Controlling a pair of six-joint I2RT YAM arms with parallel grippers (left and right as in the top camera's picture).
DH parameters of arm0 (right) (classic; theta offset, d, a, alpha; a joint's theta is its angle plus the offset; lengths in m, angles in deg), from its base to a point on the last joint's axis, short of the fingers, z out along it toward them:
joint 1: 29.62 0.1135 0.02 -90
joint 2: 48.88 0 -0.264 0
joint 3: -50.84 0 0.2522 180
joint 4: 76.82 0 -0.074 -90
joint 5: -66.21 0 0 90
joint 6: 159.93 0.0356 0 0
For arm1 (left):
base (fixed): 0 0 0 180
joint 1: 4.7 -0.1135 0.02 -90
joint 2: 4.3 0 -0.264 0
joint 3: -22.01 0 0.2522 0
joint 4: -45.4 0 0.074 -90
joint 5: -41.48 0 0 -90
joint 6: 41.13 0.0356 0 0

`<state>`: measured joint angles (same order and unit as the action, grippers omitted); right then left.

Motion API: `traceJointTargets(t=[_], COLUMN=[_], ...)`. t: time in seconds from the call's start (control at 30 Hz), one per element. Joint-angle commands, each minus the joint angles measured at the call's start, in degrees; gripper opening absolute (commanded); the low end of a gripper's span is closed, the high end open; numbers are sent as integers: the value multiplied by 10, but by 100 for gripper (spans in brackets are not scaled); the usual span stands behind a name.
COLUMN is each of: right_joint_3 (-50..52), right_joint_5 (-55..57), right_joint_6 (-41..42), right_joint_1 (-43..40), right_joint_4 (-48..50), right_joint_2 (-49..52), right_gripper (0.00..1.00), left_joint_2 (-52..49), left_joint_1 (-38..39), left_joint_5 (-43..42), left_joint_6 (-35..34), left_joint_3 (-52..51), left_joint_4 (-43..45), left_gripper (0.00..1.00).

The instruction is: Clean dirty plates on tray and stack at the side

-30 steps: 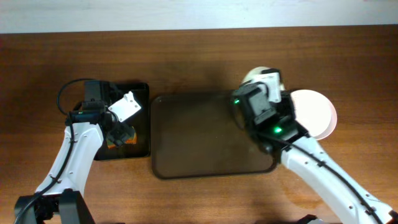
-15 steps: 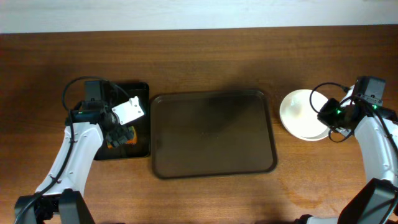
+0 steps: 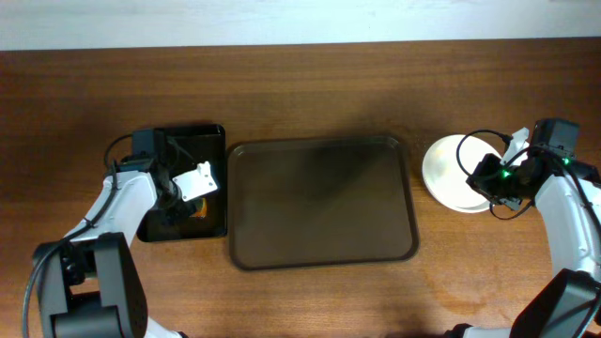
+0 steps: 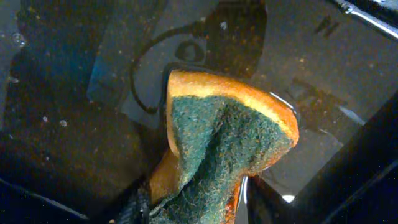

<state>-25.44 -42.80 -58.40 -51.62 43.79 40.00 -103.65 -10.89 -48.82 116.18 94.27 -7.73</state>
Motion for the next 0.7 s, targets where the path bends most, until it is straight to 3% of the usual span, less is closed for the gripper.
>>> traceJointTargets(t=[0.0,0.07,0.17,0.2,0.3,0.37,0.43,0.53,0.6,0.67], right_joint_3=[-8,-8,-8,-8,-8,-8,-8,-8,-8,-8], right_joint_5=[-5,-5,-5,-5,-5,-5,-5,-8,-27,-29], right_joint_6=[-6,-6,-6,-6,-6,-6,-6,-6,-7,-8], right_joint_1=[-2,-2,-2,-2,-2,-2,-2,-2,-2,-2], right_joint_4=[0,0,0,0,0,0,-1,-1,0,0], right_joint_2=[2,2,2,2,2,2,2,2,2,2], right_gripper=[15,15,15,15,15,15,12,12,11,11], left_joint_2=[-4,-4,-4,-3,13,19,21,21,18,14], left_joint_1=[-2,-2,-2,-2,-2,-2,-3,-2,-2,-3], left_joint_5=[-15,-15,-15,-16,-19,-19,-26,-109,-99,-61], left_joint_6=[7,6,-16,-56,-324,-401,-607,-811,-880,-892], left_joint_3=[-1,-1,-1,0,40,58,66,62,46,14], left_joint_4=[11,10,12,17,54,54,57,41,48,93], left_gripper=[31,0,0,0,0,0,0,0,0,0])
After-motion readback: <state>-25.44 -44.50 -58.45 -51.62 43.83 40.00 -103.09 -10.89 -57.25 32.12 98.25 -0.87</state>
